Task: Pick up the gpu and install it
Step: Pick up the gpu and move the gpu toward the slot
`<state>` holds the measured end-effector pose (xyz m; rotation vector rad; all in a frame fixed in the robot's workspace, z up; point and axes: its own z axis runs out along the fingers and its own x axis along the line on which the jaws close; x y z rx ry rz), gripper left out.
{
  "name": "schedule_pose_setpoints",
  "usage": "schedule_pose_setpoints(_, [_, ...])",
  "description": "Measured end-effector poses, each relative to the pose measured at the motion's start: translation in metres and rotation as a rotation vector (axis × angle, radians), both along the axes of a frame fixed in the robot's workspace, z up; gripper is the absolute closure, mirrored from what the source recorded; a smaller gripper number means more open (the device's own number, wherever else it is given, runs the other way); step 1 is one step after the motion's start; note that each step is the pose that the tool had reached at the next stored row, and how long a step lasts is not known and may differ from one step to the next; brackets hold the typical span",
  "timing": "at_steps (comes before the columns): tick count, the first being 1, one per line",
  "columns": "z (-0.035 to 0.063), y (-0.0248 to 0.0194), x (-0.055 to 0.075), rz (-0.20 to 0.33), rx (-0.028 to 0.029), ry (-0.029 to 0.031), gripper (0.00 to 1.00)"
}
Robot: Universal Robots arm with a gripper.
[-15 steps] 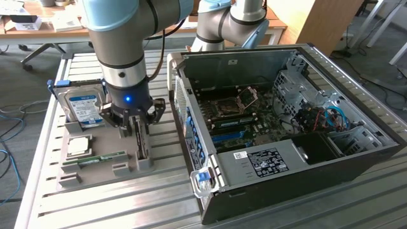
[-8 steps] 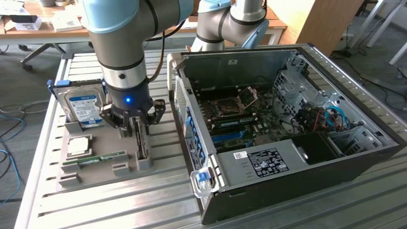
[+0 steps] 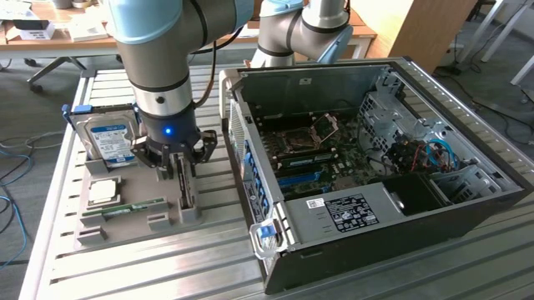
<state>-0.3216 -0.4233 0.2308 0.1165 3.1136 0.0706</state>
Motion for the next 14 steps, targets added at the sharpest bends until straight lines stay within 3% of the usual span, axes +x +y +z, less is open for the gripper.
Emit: schedule_pose_setpoints(14, [-0.0002,0.0001,-0.0012,0.0,0.0,0.0001,0.55])
